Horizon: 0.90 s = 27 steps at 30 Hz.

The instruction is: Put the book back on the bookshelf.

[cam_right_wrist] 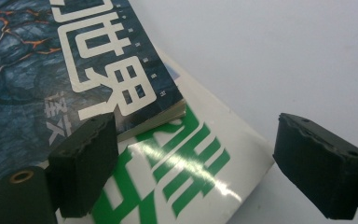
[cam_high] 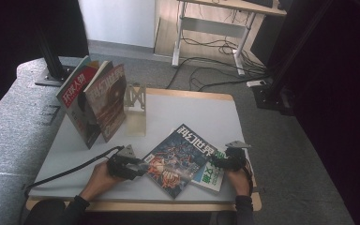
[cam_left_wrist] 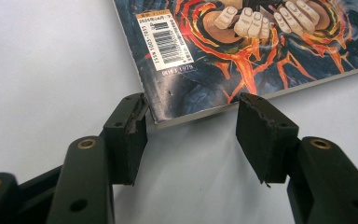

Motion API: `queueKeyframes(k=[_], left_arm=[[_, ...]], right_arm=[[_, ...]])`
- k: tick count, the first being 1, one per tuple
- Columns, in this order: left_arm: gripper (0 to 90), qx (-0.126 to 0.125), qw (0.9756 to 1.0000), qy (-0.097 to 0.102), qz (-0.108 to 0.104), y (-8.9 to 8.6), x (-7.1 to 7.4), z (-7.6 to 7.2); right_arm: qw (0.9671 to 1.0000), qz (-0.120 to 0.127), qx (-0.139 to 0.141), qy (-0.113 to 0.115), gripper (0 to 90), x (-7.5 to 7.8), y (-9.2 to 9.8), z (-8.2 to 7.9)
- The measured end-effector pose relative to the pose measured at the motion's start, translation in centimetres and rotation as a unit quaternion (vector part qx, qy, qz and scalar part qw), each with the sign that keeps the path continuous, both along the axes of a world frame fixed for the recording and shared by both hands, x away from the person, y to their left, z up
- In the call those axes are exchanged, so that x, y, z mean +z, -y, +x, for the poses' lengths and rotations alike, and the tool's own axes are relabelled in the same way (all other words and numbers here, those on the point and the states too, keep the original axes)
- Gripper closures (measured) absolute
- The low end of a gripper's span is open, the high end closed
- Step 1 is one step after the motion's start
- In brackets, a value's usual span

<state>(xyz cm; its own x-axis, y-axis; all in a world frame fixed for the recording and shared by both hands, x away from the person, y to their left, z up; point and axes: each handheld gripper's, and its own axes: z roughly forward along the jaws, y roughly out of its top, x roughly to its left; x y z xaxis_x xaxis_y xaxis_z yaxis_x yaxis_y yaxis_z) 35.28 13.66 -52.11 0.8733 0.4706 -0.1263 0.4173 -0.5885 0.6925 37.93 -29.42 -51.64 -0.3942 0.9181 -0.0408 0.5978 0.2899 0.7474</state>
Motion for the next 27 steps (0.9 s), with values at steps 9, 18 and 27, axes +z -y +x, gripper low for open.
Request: queueKeyframes(k=[9, 18, 27], left_arm=[[43.0, 0.011, 0.9999, 0.005, 0.002, 0.4, 0.2, 1.0], [41.8, 0.016, 0.9997, 0.018, -0.001, 0.8, 0.2, 1.8], [39.0, 0.034, 0.9981, 0.051, -0.006, -0.3, 2.3, 1.6]], right_arm=[[0.9999, -0.003, -0.013, 0.002, 13.8, 0.0, -0.2, 2.0], [0.9997, 0.0, -0.023, -0.003, 14.4, 0.1, -0.4, 4.3], [0.9997, 0.016, -0.011, -0.015, 14.6, 1.1, 0.5, 4.4]])
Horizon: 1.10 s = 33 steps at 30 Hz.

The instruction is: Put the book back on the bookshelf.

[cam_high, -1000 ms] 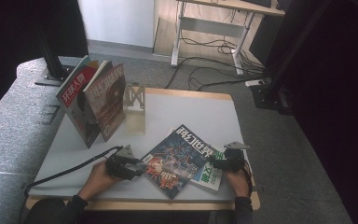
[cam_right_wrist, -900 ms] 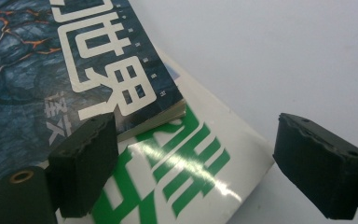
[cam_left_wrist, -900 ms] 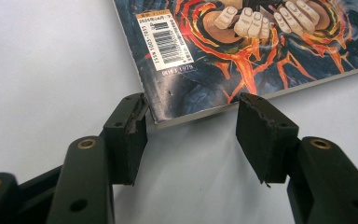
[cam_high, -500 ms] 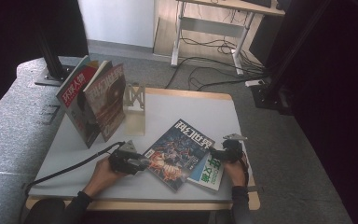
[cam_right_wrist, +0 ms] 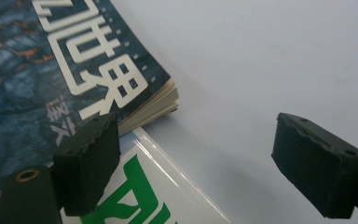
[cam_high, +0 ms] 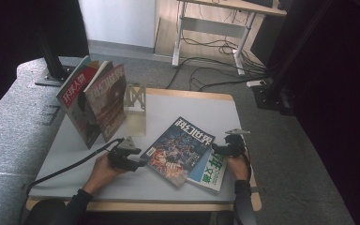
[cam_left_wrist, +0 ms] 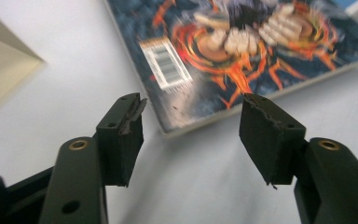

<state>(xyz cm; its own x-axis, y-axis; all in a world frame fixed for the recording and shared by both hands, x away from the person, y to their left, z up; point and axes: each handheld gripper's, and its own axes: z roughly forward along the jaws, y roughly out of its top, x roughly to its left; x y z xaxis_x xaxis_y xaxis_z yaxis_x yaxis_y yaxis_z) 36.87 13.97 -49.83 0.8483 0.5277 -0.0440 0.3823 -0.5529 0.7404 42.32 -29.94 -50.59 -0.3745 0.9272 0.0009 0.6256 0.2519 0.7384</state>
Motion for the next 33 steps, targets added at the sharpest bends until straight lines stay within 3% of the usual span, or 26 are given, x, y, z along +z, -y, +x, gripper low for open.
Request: queueKeyframes(k=[6, 12, 17, 22, 25, 33], left_arm=[[35.9, 0.037, 0.999, 0.009, 0.024, 0.2, -0.8, 0.5], [34.0, 0.038, 0.9987, 0.005, 0.033, 0.4, -1.4, 0.7], [34.1, 0.035, 0.9986, 0.008, 0.039, 0.5, -1.8, 0.7], [34.6, 0.034, 0.9984, 0.013, 0.042, 0.6, -1.9, 0.6], [35.1, 0.033, 0.9984, 0.016, 0.043, 0.6, -1.9, 0.5], [35.9, 0.03, 0.9983, 0.022, 0.044, 0.6, -2.0, 0.4]], right_arm=[[0.9997, 0.023, 0.007, 0.003, 13.0, 0.9, 0.5, -0.6], [0.999, 0.04, 0.019, -0.004, 12.6, 1.0, -0.5, 0.0], [0.9977, 0.056, 0.03, -0.022, 12.5, 0.5, -1.7, 1.0], [0.9966, 0.056, 0.039, -0.046, 11.8, -0.3, -2.7, 2.0], [0.9954, 0.063, 0.038, -0.061, 7.5, -0.8, -3.1, 2.5], [0.9885, 0.105, 0.043, -0.1, 3.3, -1.5, -3.2, 3.0]])
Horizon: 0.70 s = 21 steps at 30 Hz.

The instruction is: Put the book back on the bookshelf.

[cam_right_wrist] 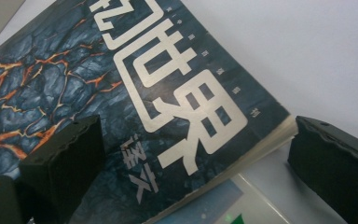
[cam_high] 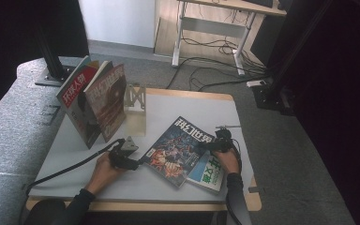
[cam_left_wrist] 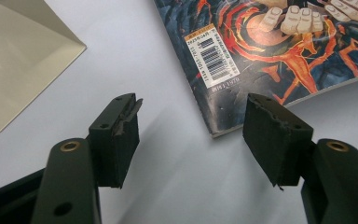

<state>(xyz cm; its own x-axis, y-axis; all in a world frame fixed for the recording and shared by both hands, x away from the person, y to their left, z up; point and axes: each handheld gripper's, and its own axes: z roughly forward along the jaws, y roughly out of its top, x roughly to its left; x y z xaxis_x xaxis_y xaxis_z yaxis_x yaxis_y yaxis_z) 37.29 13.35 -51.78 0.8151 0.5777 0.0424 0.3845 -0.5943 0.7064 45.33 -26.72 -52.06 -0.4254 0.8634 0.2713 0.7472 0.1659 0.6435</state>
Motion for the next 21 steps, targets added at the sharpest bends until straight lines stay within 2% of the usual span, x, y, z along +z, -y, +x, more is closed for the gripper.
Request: queueKeyframes(k=[7, 10, 13, 16, 21], left_arm=[[36.2, -0.002, 1.0, 0.004, 0.001, 0.0, 0.0, 0.0], [36.2, -0.002, 1.0, 0.004, 0.0, 0.0, 0.0, -0.1], [36.2, -0.004, 1.0, 0.003, 0.0, 0.0, 0.0, 0.0], [36.1, -0.006, 1.0, 0.002, -0.001, 0.0, 0.0, 0.0], [36.1, -0.008, 1.0, 0.001, -0.001, -0.1, 0.0, 0.1]], right_arm=[[0.9999, 0.013, 0.002, -0.009, 11.7, 0.1, 0.1, -0.1], [0.9999, 0.011, -0.01, 0.003, 21.2, 0.5, 0.4, -0.2], [0.9997, -0.009, -0.013, 0.02, 29.5, 1.0, 0.5, -0.3], [0.9988, -0.02, -0.029, 0.034, 39.4, 1.4, 0.5, -0.5], [0.9976, -0.024, -0.045, 0.047, 55.0, 1.7, 0.8, -0.8]])
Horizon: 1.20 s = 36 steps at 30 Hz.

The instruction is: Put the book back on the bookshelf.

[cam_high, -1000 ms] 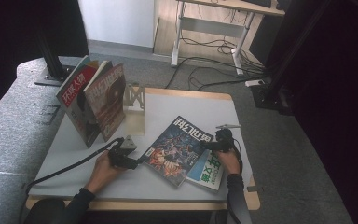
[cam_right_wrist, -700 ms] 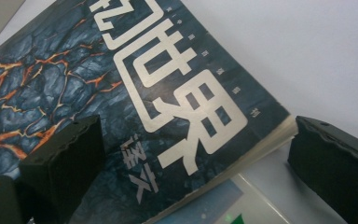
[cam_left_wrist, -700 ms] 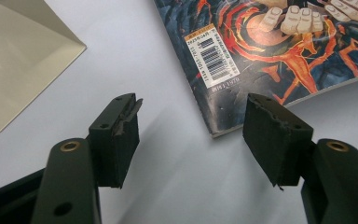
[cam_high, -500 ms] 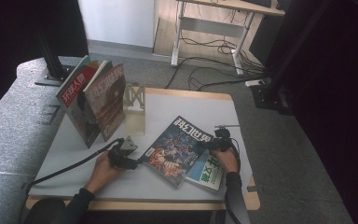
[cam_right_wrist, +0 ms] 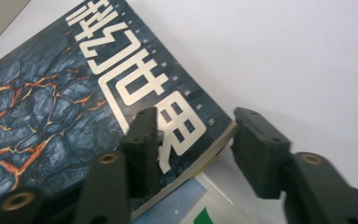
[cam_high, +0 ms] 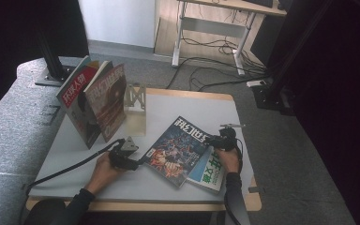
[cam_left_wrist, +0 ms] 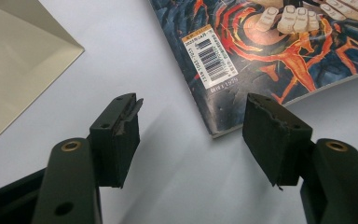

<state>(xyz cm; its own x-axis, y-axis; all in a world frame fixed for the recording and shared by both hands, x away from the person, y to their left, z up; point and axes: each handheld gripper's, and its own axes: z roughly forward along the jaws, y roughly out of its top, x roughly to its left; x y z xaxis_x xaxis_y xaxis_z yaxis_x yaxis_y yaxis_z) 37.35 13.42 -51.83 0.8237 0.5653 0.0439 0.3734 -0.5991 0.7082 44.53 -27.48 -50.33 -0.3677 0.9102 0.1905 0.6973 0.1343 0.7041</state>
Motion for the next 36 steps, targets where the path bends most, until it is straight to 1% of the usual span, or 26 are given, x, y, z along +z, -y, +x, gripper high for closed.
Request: queueKeyframes(k=[4, 7, 10, 13, 16, 19, 25, 28, 30, 33, 36], left_arm=[[36.1, 0.0, 1.0, 0.001, 0.0, 0.0, 0.0, 0.0], [36.1, -0.001, 1.0, 0.0, -0.001, 0.0, 0.0, 0.0], [36.1, -0.001, 1.0, 0.001, -0.001, 0.0, 0.0, 0.0], [36.1, -0.001, 1.0, 0.001, -0.002, 0.0, -0.1, 0.0], [36.0, 0.001, 1.0, 0.001, -0.004, -0.1, -0.1, 0.0], [34.8, 0.003, 1.0, 0.002, -0.004, -0.1, -0.1, 0.0], [28.5, 0.012, 0.9999, 0.004, -0.003, -0.2, 0.1, 0.2], [27.9, 0.014, 0.9999, 0.002, -0.004, -0.3, 0.3, 0.2], [26.2, 0.01, 0.9999, -0.004, -0.006, -0.3, 0.3, 0.2], [25.5, 0.008, 1.0, -0.002, -0.002, -0.2, 0.3, 0.2], [24.5, 0.004, 0.9999, -0.002, -0.009, -0.2, 0.5, 0.1]], right_arm=[[0.9999, -0.008, -0.001, 0.013, 64.1, 0.3, 0.0, -0.2], [0.9998, -0.01, 0.0, 0.015, 66.2, 0.5, 0.0, -0.2], [0.9996, -0.013, 0.006, 0.024, 68.9, 0.6, 0.1, -0.4], [0.9992, -0.009, 0.01, 0.038, 74.9, 0.8, 0.1, -0.6], [0.9985, -0.011, 0.016, 0.052, 78.5, 1.3, -0.1, -1.0], [0.998, -0.012, 0.022, 0.058, 79.3, 1.8, -0.3, -1.1], [0.9975, 0.002, 0.027, 0.066, 80.8, 2.8, -0.4, -1.4], [0.997, 0.006, 0.032, 0.07, 81.4, 3.3, -0.6, -1.6], [0.9966, 0.004, 0.036, 0.074, 81.5, 3.8, -0.8, -1.8], [0.9959, 0.0, 0.043, 0.08, 81.7, 4.6, -1.2, -2.1], [0.9945, -0.007, 0.053, 0.09, 81.8, 5.5, -1.6, -2.5]])
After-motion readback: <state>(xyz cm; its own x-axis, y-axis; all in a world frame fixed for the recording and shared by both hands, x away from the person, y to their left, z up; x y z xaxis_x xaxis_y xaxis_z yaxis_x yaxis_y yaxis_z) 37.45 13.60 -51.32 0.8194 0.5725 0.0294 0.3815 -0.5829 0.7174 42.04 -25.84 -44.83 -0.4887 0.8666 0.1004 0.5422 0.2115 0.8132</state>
